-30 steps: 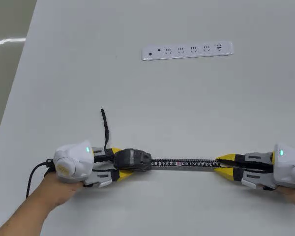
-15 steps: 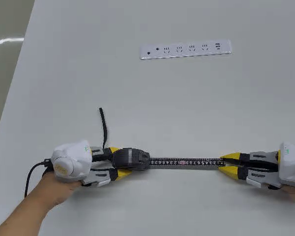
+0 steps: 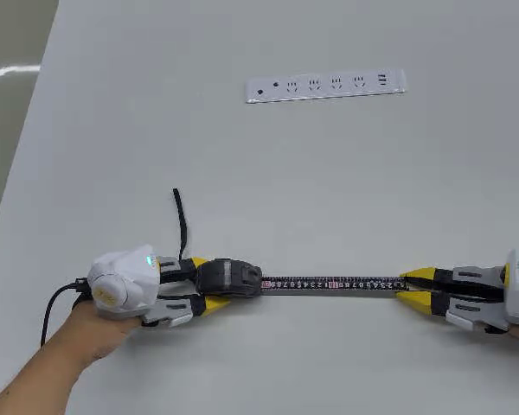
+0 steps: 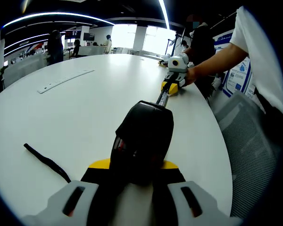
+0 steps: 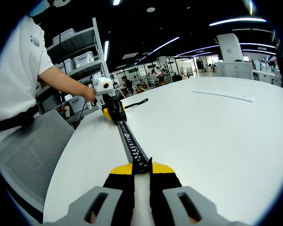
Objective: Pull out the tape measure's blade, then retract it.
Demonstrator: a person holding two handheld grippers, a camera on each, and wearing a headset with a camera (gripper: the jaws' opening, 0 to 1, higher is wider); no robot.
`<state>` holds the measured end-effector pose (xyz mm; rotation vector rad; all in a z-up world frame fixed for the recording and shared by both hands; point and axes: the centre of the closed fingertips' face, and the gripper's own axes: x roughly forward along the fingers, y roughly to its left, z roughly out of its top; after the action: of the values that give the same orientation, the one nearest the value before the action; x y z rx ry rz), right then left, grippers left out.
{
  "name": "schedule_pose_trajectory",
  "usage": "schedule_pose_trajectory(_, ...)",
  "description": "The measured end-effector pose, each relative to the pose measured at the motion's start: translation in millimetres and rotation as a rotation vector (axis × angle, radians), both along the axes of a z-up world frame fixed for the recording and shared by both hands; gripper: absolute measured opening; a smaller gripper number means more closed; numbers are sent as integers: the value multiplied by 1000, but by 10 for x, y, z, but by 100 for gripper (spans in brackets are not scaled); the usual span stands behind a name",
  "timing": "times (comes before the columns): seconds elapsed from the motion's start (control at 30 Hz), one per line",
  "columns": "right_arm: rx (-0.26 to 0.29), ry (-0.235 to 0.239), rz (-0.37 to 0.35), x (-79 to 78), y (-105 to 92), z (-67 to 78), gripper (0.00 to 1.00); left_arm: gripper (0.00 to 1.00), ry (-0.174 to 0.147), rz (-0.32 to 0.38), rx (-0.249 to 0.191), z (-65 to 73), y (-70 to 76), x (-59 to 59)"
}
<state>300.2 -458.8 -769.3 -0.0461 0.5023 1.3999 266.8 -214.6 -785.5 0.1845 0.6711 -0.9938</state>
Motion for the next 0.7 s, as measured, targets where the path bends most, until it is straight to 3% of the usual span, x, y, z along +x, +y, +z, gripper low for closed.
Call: schedule_pose_trajectory(0.7, 4, 17, -20, 61, -150, 7, 8, 28, 1, 1, 4, -1, -3, -3)
